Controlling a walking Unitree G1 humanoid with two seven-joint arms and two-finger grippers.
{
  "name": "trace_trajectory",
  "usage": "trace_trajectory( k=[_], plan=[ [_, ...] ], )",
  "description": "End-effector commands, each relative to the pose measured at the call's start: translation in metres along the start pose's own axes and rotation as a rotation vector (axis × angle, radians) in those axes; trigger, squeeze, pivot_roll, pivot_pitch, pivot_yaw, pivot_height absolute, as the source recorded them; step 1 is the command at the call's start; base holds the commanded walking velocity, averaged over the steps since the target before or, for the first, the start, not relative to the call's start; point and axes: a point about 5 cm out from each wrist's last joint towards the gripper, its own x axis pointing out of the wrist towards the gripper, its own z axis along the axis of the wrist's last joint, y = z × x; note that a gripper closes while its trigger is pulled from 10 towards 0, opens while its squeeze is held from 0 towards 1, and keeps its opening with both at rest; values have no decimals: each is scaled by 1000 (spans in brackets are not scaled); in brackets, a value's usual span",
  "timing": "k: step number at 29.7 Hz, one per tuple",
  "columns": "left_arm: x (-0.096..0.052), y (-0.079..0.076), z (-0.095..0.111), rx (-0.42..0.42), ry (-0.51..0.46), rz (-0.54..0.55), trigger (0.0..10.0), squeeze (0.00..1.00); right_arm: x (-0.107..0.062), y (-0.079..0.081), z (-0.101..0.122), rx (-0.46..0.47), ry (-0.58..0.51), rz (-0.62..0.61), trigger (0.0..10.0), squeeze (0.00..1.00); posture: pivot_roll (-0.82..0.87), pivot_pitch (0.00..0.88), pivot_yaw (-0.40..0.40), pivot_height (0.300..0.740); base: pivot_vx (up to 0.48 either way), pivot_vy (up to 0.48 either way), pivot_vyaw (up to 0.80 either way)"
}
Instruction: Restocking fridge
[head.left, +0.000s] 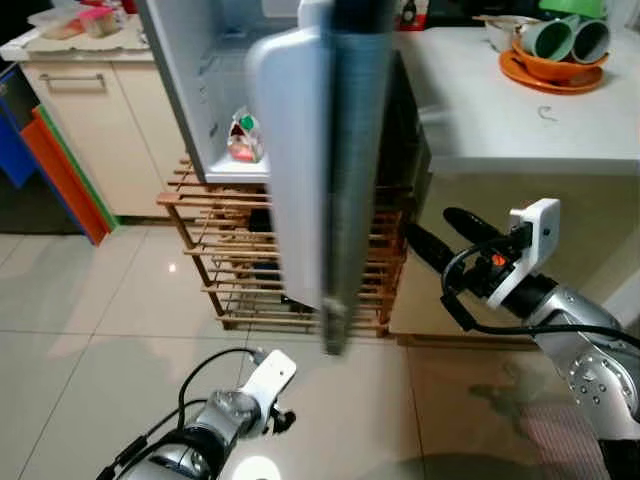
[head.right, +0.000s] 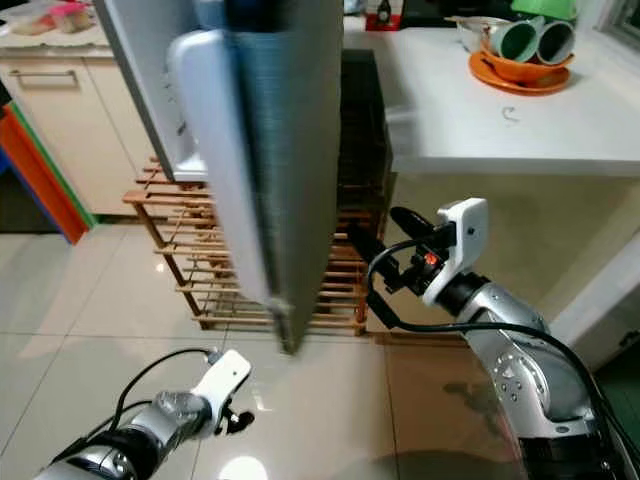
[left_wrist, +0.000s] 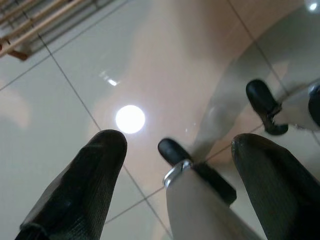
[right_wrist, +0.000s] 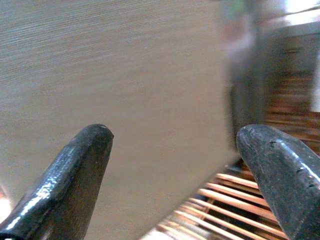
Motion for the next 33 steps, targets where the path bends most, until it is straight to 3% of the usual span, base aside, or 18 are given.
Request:
trace_trajectory(
  k=[1, 4, 5, 6, 9, 10, 13, 19, 21, 23, 25, 33],
  plan=[
    [0, 1, 0, 16, 9, 9, 10000, 0, -1, -9, 6, -13, -15, -65, 10000, 0, -9, 0, 61, 740, 0, 0, 0],
    [1, 0, 21, 12, -100, 48, 10000, 0, -2, -48, 9, -130, -34, -428, 10000, 0, -5, 0, 57, 740, 0, 0, 0],
    [1, 0, 21, 12, -100, 48, 10000, 0, -2, -48, 9, -130, -34, -428, 10000, 0, -5, 0, 57, 740, 0, 0, 0],
    [1, -5, 37, -32, -187, 20, 10000, 0, -9, -66, 7, -190, -15, -596, 10000, 0, 2, 0, 52, 740, 0, 0, 0],
    [0, -7, 45, -33, -223, 8, 10000, 0, -13, -71, 6, -231, -5, -651, 10000, 0, 2, 0, 52, 740, 0, 0, 0],
    [0, -20, 70, -44, -328, -4, 10000, 0, -19, -77, 4, -279, -6, -752, 10000, 0, 6, 0, 49, 740, 0, 0, 0],
    [-4, -37, 109, -78, -490, 18, 10000, 0, -22, -77, -7, -282, -20, -822, 10000, 0, 7, 0, 46, 740, 0, 0, 0],
    [-36, -31, 176, -96, -854, 171, 10000, 0, -22, -66, -46, -227, 23, -866, 10000, 0, 16, 0, 41, 740, 0, 0, 0],
    [-45, -30, 189, -91, -927, 217, 10000, 0, -22, -62, -53, -214, 22, -865, 10000, 0, 19, 0, 40, 740, 0, 0, 0],
    [-75, 27, 179, -113, -1056, 302, 10000, 0, -22, -59, -59, -203, 9, -859, 10000, 0, 23, 0, 39, 740, 0, 0, 0],
    [-93, 52, 173, -117, -1122, 357, 10000, 0, -22, -56, -63, -204, -2, -862, 10000, 0, 25, 0, 41, 740, 0, 0, 0],
    [-86, 53, 169, -183, -1075, 397, 10000, 0, -18, -52, -69, -202, -23, -857, 10000, 0, 19, 0, 42, 740, 0, 60, 0]
  ],
)
